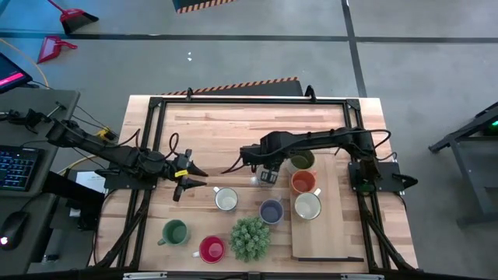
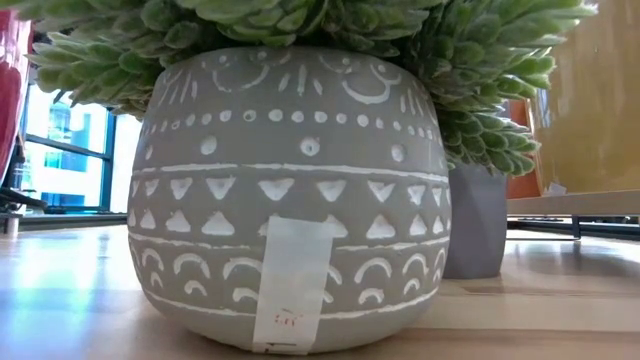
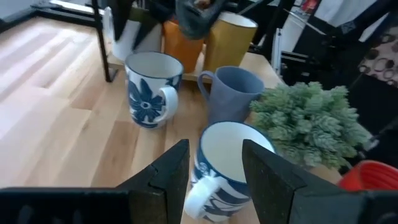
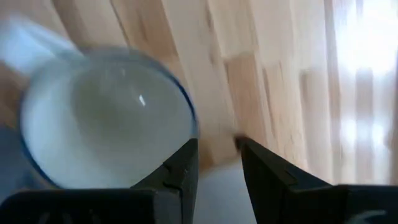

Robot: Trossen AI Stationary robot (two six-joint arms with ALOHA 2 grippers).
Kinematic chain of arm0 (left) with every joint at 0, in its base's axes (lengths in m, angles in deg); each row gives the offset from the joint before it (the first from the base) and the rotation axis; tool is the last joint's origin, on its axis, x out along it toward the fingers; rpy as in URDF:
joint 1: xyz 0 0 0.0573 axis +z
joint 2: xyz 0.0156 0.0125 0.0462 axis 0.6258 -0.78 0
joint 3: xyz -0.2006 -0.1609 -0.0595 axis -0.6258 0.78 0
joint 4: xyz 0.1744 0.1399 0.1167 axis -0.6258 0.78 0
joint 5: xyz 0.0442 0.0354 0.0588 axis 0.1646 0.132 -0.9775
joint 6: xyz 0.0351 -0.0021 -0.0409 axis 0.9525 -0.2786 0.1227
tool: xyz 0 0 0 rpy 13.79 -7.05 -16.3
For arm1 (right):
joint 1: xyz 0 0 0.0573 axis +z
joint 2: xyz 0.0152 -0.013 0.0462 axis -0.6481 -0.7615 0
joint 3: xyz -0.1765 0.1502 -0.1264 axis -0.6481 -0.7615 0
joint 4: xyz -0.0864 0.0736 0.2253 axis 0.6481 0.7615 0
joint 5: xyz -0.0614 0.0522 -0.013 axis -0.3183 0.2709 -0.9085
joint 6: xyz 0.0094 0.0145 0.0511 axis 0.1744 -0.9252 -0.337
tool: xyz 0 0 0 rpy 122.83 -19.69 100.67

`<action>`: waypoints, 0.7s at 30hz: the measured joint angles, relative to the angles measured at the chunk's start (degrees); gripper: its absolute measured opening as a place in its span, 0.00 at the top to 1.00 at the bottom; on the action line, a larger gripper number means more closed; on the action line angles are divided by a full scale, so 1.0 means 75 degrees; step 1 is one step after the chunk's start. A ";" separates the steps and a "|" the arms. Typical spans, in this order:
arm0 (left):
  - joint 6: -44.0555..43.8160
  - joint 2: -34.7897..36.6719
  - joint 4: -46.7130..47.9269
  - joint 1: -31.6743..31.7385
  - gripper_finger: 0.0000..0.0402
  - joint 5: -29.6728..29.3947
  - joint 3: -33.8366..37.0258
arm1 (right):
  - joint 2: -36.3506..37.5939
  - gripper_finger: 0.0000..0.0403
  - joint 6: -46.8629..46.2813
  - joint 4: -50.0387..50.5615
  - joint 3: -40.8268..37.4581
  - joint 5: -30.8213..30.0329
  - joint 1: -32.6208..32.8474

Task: Place coffee mugs
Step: Put the right blue mug on the shelf

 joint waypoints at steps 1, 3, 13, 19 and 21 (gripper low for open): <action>-0.0052 0.0000 0.0002 0.0000 0.66 0.0017 0.0000 | 0.0045 0.75 0.0001 0.0193 0.0000 0.0021 -0.0017; -0.0095 0.0000 0.0002 0.0000 0.66 0.0031 0.0000 | 0.0169 0.75 0.0016 0.0489 0.0000 0.0094 -0.0024; -0.0104 0.0000 0.0006 0.0000 0.66 0.0029 0.0000 | 0.1576 0.75 0.0065 0.0649 0.0000 0.0106 0.0043; -0.0240 0.0000 0.0005 0.0000 0.66 0.0026 -0.0003 | 0.2487 0.75 0.0178 0.0323 0.0000 -0.0131 0.0141; -0.0257 0.0000 -0.0001 0.0000 0.66 0.0026 -0.0003 | 0.2729 0.75 0.0259 0.0289 -0.0001 -0.0300 0.0248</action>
